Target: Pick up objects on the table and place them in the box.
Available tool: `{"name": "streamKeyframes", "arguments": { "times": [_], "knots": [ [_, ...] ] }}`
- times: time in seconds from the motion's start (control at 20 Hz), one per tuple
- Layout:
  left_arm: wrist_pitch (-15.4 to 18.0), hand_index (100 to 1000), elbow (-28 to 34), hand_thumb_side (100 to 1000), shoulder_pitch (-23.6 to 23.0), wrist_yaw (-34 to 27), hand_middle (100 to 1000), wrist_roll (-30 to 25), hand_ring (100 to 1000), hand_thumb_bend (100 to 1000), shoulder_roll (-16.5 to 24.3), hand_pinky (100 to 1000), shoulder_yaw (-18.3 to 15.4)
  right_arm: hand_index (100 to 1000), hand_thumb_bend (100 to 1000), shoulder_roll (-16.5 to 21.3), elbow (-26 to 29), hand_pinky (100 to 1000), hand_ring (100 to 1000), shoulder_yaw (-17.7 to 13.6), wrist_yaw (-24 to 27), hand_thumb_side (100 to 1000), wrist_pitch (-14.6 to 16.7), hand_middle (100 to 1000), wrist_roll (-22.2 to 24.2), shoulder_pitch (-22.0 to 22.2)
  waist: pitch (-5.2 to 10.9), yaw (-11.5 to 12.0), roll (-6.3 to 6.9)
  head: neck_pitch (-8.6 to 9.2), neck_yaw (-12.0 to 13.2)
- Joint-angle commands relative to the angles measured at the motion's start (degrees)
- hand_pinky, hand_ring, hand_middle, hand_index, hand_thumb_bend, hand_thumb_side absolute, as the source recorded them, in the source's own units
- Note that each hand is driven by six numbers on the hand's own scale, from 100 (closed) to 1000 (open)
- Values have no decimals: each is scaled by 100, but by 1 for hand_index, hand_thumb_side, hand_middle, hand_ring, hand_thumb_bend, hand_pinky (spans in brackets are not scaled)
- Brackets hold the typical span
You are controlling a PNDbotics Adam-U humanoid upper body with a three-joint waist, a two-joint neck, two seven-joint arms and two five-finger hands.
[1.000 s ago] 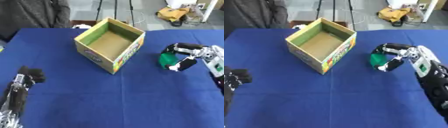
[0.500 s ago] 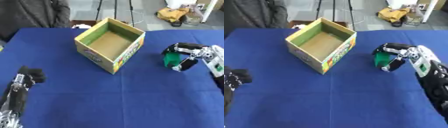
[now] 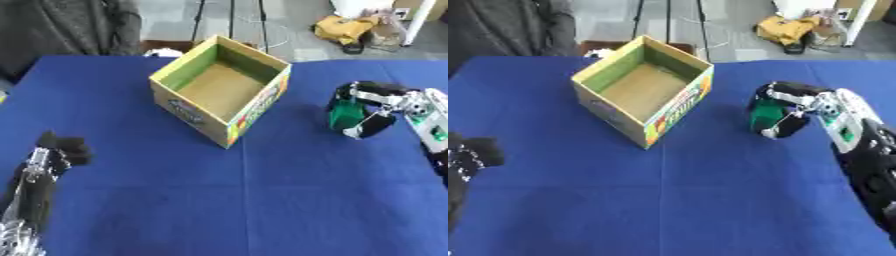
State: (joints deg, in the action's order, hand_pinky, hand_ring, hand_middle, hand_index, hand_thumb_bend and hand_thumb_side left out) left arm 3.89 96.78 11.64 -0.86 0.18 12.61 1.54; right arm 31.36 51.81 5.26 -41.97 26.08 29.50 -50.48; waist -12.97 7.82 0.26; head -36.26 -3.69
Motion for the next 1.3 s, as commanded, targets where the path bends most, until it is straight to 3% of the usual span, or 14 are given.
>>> {"name": "streamKeyframes", "arguments": {
  "times": [0.05, 0.4, 1.0, 1.1, 1.15, 1.3],
  "knots": [
    [9, 691, 83, 996, 50, -26, 565, -4, 609, 408, 99, 670, -27, 747, 100, 195, 263, 259, 193, -94, 182, 100, -38, 552, -89, -216, 140, 14, -16, -1, 17],
    [0, 690, 90, 990, 102, -38, 565, -25, 608, 413, 99, 671, -1, 751, 100, 10, 384, 263, 191, -79, 264, 100, -108, 553, -173, -656, 185, 224, -112, 43, -9],
    [-27, 689, 116, 988, 331, -94, 560, -160, 607, 420, -10, 670, 137, 758, 100, -575, -123, 275, 202, -47, -325, 100, -86, 577, -263, -1138, 74, 1106, -305, 222, -174],
    [-29, 689, 120, 989, 352, -97, 560, -180, 607, 420, -33, 670, 157, 765, 100, -656, -210, 300, 228, -67, -510, 100, -108, 608, -374, -1161, 38, 1217, -301, 243, -207],
    [-29, 689, 122, 989, 356, -99, 560, -187, 606, 420, -43, 670, 163, 782, 100, -697, -243, 353, 302, -80, -617, 100, -122, 672, -472, -1167, 23, 1259, -292, 247, -220],
    [-25, 688, 126, 989, 351, -105, 559, -190, 606, 420, -64, 670, 163, 810, 100, -814, -295, 482, 493, -76, -971, 155, -144, 744, -863, -1152, -10, 1331, -259, 234, -253]
  ]
}}
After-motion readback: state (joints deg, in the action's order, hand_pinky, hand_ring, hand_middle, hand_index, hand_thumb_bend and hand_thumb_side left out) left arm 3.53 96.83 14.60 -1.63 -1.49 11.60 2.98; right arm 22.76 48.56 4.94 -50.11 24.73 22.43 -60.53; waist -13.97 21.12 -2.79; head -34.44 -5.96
